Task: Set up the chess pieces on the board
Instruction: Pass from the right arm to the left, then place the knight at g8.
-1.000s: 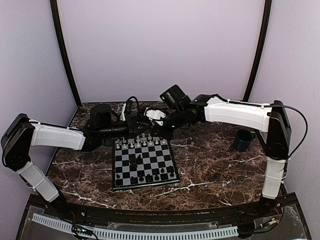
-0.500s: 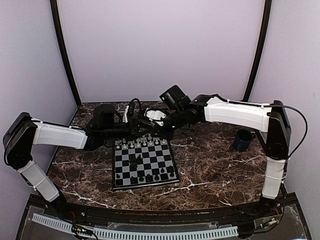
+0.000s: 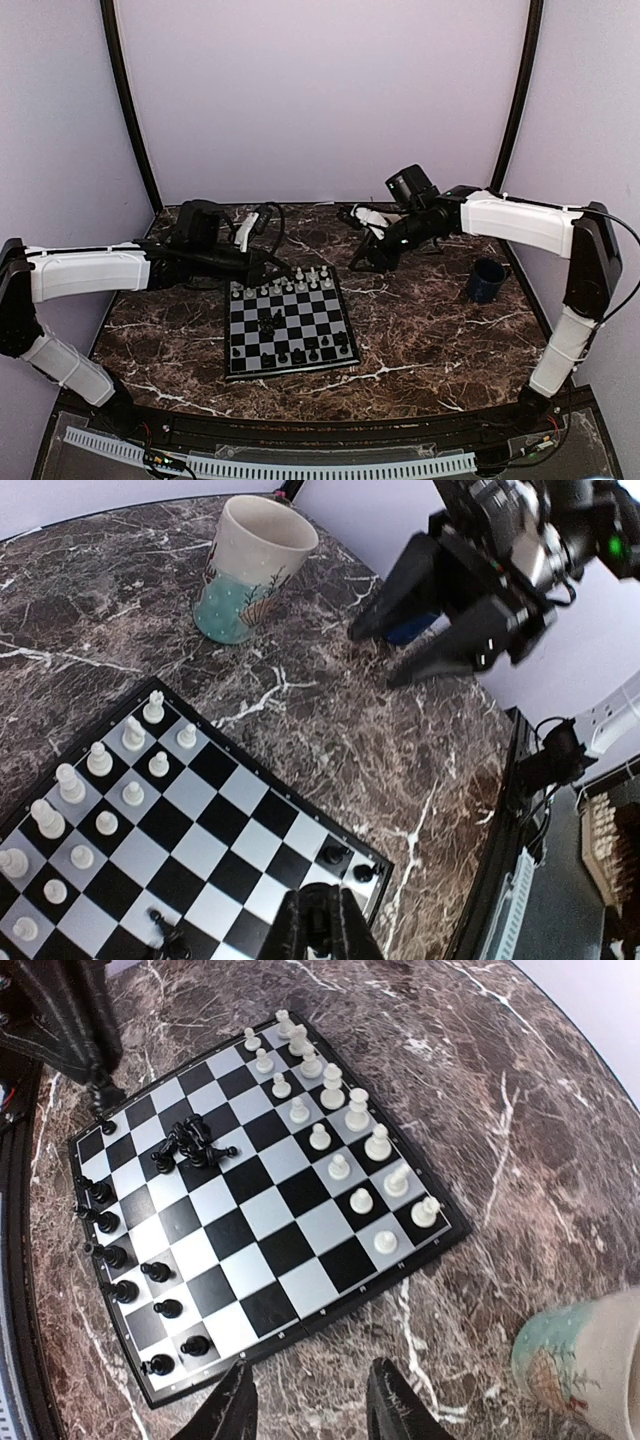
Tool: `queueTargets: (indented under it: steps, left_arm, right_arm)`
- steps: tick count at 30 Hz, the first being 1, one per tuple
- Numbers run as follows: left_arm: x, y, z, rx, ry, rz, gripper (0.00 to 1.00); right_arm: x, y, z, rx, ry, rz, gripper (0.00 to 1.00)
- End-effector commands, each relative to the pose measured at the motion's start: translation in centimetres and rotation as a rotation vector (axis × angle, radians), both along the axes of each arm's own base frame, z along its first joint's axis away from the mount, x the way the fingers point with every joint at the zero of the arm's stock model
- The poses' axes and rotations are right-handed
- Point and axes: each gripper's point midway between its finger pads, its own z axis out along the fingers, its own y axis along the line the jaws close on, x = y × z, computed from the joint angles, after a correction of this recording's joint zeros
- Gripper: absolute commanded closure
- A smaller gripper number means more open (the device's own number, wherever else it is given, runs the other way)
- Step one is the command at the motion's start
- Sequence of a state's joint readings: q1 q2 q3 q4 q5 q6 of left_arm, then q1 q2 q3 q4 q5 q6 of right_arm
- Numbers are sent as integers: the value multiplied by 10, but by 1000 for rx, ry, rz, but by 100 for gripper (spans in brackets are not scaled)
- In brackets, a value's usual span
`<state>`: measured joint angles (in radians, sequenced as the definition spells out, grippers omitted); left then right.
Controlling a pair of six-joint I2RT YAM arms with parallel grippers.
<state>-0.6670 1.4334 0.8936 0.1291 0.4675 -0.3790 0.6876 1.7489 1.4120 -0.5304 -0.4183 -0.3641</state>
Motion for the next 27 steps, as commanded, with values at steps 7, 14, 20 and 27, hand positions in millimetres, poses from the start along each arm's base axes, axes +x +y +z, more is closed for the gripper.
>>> queueTargets:
  steps: [7,14,20,27]
  left_arm:
    - [-55,50,-23,334,-122,-99,98]
    - [-88,54,-39,431,-159,-131,98]
    - [-106,53,-55,481,-168,-105,98]
    - [-109,67,-76,551,-131,-29,98]
  right_arm:
    - [-5,-49,18,223,130,0,61]
    - [-10,-50,16,227,128,20,62]
    - [-11,-48,18,238,134,29,62]
    - [-12,-49,19,240,132,31,62]
